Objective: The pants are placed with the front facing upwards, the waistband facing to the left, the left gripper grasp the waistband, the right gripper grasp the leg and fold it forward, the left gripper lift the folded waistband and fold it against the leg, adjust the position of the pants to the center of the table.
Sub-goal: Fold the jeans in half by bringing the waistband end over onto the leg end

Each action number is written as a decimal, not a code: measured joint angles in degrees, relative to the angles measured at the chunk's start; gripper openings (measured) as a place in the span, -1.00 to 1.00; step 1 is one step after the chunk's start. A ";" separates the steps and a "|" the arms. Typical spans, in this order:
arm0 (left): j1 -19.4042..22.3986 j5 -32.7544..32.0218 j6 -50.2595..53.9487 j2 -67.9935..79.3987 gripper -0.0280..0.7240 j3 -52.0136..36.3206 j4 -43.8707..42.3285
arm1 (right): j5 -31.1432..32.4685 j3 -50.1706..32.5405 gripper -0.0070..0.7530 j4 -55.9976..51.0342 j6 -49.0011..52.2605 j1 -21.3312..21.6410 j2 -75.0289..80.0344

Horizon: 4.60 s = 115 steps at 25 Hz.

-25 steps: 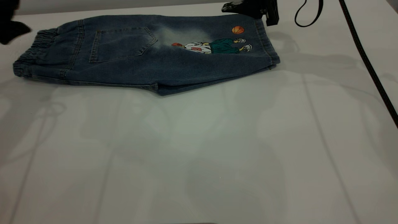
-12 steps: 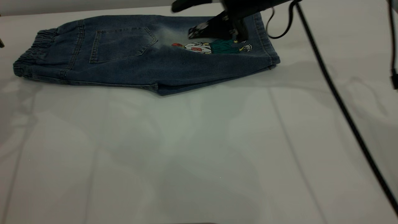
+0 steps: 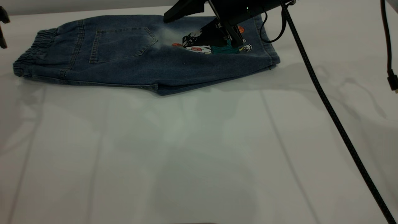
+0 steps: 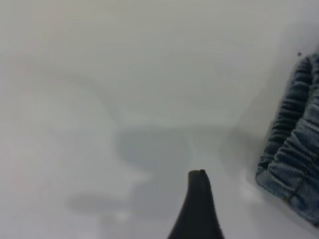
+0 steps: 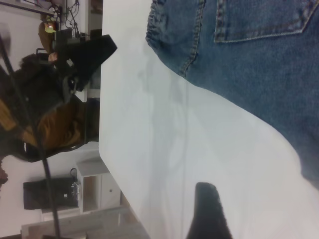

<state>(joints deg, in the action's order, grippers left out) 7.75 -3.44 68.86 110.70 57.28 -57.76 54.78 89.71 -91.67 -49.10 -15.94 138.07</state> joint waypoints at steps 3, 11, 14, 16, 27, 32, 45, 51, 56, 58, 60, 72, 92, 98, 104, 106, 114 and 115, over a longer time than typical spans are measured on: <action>-0.96 -4.09 -5.22 -1.57 0.49 0.00 -1.48 | -0.17 0.00 0.12 0.13 0.00 0.00 0.00; -1.30 -16.14 -26.82 -4.26 0.49 0.52 11.50 | -0.24 0.00 0.12 0.40 0.00 -0.02 0.00; -1.30 -20.32 -34.86 -4.31 0.47 2.14 25.10 | -0.11 0.00 0.12 0.51 0.00 -0.02 0.00; -1.30 -23.32 -42.88 -4.31 0.45 3.33 33.62 | 0.23 0.00 0.12 0.67 0.00 -0.02 0.00; 4.43 -24.97 -68.86 0.91 0.43 8.11 68.92 | 2.43 0.00 0.12 1.08 0.00 -0.02 0.00; 10.42 -24.78 -78.84 1.67 0.43 8.24 82.09 | 2.67 0.00 0.12 1.13 0.00 -0.02 0.00; 17.51 -26.69 -110.54 8.36 0.40 8.29 119.03 | 2.74 0.00 0.12 1.39 0.00 -0.02 0.00; 17.51 -25.65 -110.21 10.95 0.40 8.29 119.40 | 2.69 0.00 0.12 1.72 0.00 -0.02 0.00; 17.51 -22.62 -110.65 11.70 0.40 8.29 119.78 | 2.69 0.00 0.12 1.72 0.00 -0.02 0.00; 17.51 -21.66 -112.22 11.70 0.40 8.33 121.28 | 2.69 0.00 0.12 1.78 0.00 -0.02 0.00; 17.51 -21.27 -114.18 11.70 0.40 8.33 123.03 | 2.69 0.00 0.12 1.78 0.00 -0.02 0.00; 17.23 -22.33 -117.77 16.85 0.40 10.12 128.49 | 2.20 0.00 0.12 1.78 0.00 -0.02 0.00; 12.90 -22.48 -117.63 21.34 0.05 15.70 134.07 | 1.07 0.00 0.12 1.74 0.00 -0.02 0.00; 12.90 -22.36 -117.63 21.68 -0.68 15.70 134.21 | 0.87 0.00 0.12 1.74 0.00 -0.02 0.00; 12.90 -24.34 -118.79 20.76 -0.72 15.70 133.84 | 2.16 0.38 0.12 -2.76 -0.30 -0.02 0.00; 12.70 -26.11 -119.54 18.77 -0.72 15.70 133.10 | 2.12 1.59 0.12 -4.13 -0.84 -0.02 0.00; 5.84 -27.99 -120.89 4.70 -0.73 15.64 128.52 | -12.37 2.81 0.12 -4.82 -0.96 -3.80 1.19; 4.13 -27.99 -120.92 3.14 -0.73 15.64 127.62 | -13.57 2.81 0.12 -4.82 -0.96 -4.48 1.81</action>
<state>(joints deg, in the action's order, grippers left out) 11.88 -31.43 -52.07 113.84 72.92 69.86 41.21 92.52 -96.49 -50.06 -20.42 139.88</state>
